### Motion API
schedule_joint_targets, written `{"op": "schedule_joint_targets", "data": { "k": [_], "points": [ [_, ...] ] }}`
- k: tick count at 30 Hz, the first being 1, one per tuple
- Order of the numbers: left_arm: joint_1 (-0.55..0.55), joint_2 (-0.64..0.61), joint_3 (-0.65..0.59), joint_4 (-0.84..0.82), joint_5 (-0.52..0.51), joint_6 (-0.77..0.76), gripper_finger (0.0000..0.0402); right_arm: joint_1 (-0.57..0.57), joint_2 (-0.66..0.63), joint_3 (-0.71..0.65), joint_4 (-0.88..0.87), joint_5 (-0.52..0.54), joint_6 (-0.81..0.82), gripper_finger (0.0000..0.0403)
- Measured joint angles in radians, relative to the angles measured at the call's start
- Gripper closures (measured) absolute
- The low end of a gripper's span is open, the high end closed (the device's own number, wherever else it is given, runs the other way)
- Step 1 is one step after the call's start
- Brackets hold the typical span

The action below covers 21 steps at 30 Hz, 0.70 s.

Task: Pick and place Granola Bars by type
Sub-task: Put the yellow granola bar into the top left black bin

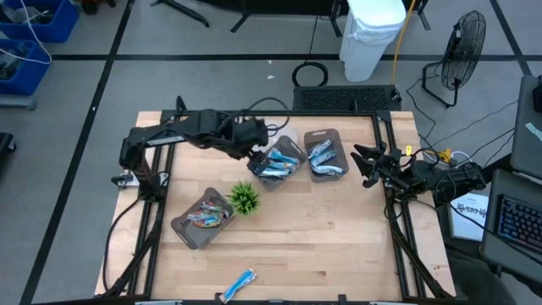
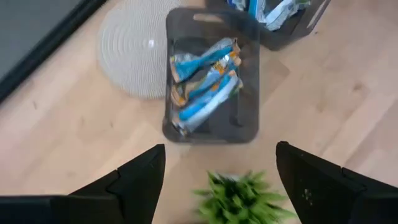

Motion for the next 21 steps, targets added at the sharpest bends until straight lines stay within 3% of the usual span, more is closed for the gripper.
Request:
{"op": "schedule_joint_targets", "data": {
  "k": [11,21],
  "points": [
    [-0.165,-0.029,-0.001,-0.134,0.096,-0.355,0.0125,0.0,0.0,0.0,0.0,0.0,0.0,0.0222],
    [-0.461,-0.03,-0.007,-0.138,-0.015,-0.549,0.0128,0.0,0.0,0.0,-0.001,0.0,0.0,0.0222]
  ]
}}
